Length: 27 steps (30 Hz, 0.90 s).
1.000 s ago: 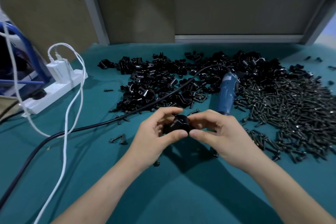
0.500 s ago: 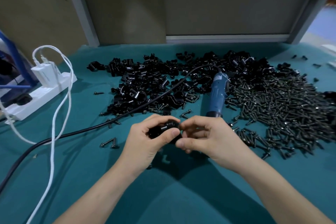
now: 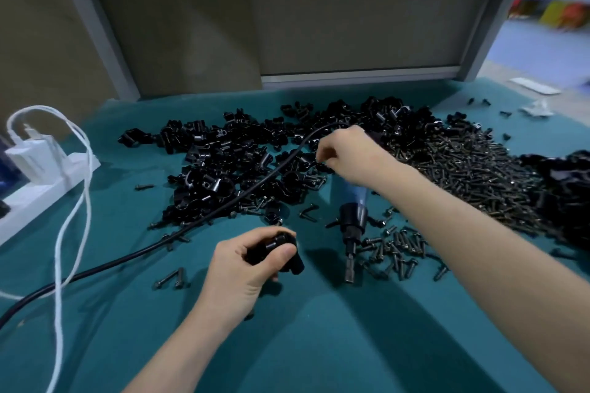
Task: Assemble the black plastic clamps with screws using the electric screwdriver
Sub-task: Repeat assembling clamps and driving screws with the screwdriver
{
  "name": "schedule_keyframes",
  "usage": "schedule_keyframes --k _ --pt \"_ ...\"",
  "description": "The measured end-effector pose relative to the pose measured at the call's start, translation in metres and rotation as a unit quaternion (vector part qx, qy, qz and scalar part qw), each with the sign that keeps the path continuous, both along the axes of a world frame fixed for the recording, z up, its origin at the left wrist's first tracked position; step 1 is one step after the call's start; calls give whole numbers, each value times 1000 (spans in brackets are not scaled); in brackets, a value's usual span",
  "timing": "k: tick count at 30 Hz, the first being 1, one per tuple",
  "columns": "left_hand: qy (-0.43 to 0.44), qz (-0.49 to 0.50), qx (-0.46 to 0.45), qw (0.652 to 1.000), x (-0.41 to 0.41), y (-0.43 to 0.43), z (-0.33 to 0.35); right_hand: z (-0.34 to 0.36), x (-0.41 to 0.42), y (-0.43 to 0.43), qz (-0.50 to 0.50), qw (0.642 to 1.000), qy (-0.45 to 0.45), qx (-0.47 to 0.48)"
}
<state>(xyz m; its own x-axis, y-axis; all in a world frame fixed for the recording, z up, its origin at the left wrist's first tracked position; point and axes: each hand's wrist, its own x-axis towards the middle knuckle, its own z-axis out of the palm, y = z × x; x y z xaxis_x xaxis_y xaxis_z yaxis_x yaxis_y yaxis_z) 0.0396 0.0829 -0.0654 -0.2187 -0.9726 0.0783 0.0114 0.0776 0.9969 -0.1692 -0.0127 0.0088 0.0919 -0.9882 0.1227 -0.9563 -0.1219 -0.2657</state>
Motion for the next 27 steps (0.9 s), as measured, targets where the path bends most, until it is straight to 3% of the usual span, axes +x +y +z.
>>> schedule_keyframes --k 5,13,15,17,19,21,27 --pt "5 -15 -8 1000 0 0 0 -20 27 -38 1 987 147 69" --pt "27 -11 5 1000 3 -3 -2 -19 33 -29 -52 975 205 65" --pt "33 -13 9 999 3 -4 -2 -5 30 -22 -40 990 137 23" --pt "33 -11 8 999 3 -4 -1 12 26 -6 -3 1000 -9 19" --pt "32 -9 3 999 2 -3 -1 23 25 26 80 975 -192 82" --pt "37 -1 1 999 2 -4 0 23 24 59 119 931 -313 145" --pt "33 -7 1 999 -1 -2 -2 3 27 91 98 911 -371 149"
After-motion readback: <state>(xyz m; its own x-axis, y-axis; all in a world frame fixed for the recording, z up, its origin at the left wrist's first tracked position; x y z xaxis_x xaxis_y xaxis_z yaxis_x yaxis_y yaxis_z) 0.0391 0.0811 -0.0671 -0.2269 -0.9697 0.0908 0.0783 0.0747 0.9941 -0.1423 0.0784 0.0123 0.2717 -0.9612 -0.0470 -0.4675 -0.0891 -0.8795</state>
